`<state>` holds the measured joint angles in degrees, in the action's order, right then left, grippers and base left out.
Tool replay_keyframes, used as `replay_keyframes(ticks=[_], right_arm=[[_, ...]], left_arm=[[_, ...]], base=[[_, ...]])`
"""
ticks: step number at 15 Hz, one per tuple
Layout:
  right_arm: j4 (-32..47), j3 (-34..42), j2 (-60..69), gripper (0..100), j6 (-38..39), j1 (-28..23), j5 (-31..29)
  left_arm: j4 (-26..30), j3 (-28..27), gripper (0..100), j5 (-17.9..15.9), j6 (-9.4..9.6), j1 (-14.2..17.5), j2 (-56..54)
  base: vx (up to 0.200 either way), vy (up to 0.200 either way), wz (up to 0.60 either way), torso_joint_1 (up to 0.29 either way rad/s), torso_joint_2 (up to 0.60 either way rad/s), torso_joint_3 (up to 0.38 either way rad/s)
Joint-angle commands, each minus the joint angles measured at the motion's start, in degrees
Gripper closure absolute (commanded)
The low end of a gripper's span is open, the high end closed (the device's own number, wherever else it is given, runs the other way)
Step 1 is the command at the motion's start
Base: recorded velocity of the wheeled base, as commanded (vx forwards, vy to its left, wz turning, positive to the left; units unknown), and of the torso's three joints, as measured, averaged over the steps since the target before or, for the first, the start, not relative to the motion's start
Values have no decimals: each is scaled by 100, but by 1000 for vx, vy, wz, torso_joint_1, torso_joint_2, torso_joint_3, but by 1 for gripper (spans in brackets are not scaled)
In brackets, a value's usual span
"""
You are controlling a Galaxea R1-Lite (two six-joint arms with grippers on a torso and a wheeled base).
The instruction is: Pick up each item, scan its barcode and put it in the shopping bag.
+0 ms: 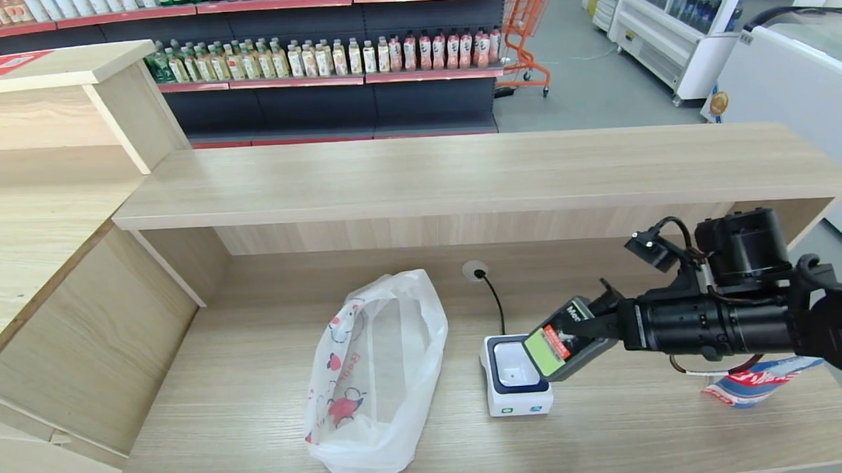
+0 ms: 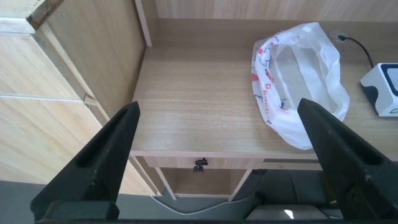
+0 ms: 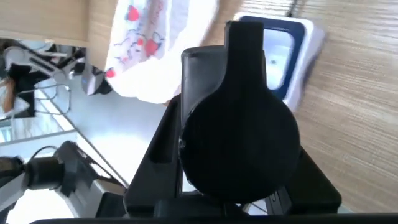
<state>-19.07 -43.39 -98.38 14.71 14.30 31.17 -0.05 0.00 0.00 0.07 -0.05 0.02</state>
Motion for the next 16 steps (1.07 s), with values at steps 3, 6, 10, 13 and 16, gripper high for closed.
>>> replay_keyframes(ticks=[3, 6, 10, 13, 16], right_arm=[[-36, -311, -832, 100, -65, 284, -445], [-45, -636, -1201, 100, -65, 363, -472], [-36, -988, -1570, 100, -426, 433, -551], [-45, -1093, -1773, 100, -540, 477, -700], [-53, -1163, -1852, 100, -549, 486, -762]], left_arm=[[-4, 0, 0, 0, 1, -4, 6], [-4, 0, 0, 0, 1, 5, 6], [-4, 0, 0, 0, 1, 5, 6], [-4, 0, 0, 0, 1, -4, 6], [-4, 0, 0, 0, 1, -4, 6]], base=[[0, 0, 0, 0, 0, 0], [0, 0, 0, 0, 0, 0], [0, 0, 0, 0, 0, 0], [0, 0, 0, 0, 0, 0], [0, 0, 0, 0, 0, 0]])
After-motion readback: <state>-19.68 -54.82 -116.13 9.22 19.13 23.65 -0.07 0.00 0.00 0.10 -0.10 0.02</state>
